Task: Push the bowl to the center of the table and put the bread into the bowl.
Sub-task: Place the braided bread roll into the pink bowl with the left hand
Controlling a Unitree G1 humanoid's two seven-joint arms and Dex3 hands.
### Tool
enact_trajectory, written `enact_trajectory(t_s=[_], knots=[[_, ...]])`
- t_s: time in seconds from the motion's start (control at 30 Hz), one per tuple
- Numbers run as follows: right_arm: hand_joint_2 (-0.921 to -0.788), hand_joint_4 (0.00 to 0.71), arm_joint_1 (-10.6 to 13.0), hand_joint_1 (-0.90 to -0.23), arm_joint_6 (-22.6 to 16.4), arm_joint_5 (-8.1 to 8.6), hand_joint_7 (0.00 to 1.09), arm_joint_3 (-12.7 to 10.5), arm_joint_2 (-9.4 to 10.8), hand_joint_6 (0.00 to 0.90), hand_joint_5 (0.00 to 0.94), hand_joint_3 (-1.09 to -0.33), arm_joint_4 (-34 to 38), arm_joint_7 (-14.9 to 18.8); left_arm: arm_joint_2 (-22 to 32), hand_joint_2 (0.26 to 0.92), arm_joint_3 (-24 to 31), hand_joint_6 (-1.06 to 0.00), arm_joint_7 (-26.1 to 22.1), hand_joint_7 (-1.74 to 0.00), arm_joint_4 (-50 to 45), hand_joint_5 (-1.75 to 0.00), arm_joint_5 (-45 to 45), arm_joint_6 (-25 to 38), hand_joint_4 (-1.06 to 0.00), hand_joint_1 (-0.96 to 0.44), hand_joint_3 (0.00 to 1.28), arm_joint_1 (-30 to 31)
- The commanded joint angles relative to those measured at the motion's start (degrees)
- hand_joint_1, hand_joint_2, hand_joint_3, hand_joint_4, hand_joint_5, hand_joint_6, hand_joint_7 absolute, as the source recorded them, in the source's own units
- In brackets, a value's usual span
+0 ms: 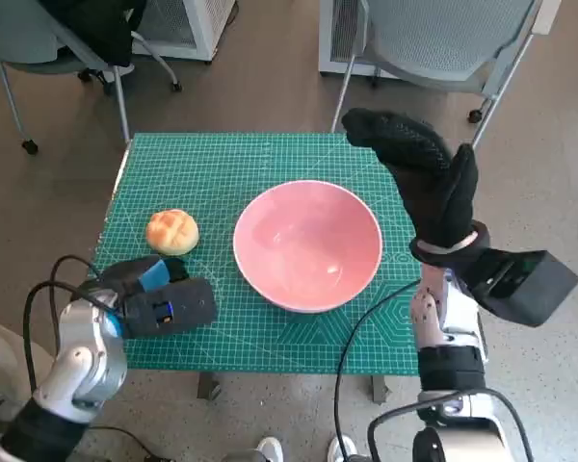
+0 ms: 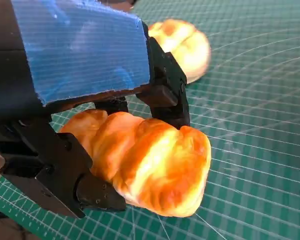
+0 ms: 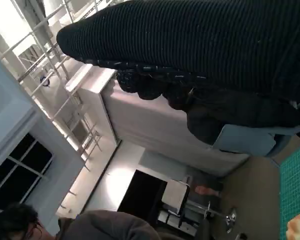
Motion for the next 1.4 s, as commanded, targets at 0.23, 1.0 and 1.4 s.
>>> enact_trajectory(t_s=[0.23, 1.0, 1.4], knots=[[-0.921, 0.085, 0.57, -0.676, 0.54, 0.46, 0.29, -0.14, -0.03, -0.001, 0.0, -0.864, 1.26, 0.39, 1.61, 0.71, 4.82, -0.74, -2.28, -0.93, -10.89, -1.37, 0.5, -0.89, -0.69, 0.0, 0.42, -1.67], [-0.921, 0.082, 0.57, -0.676, 0.06, 0.66, 0.28, -0.31, -0.19, -0.001, 0.0, -0.863, 1.82, 0.84, -4.56, 0.784, 6.85, -0.74, -0.81, -0.97, -17.26, -1.16, 2.45, -0.66, -0.79, 0.0, 0.23, -20.59], [-0.921, 0.081, 1.07, -0.682, 0.73, 1.31, 0.28, -0.59, -0.8, -0.001, 0.0, -0.859, 1.04, 1.01, -11.96, 0.843, 0.96, -0.71, 2.85, -1.03, -9.88, -1.11, 5.03, -5.08, -0.8, 0.0, 0.13, -26.82]])
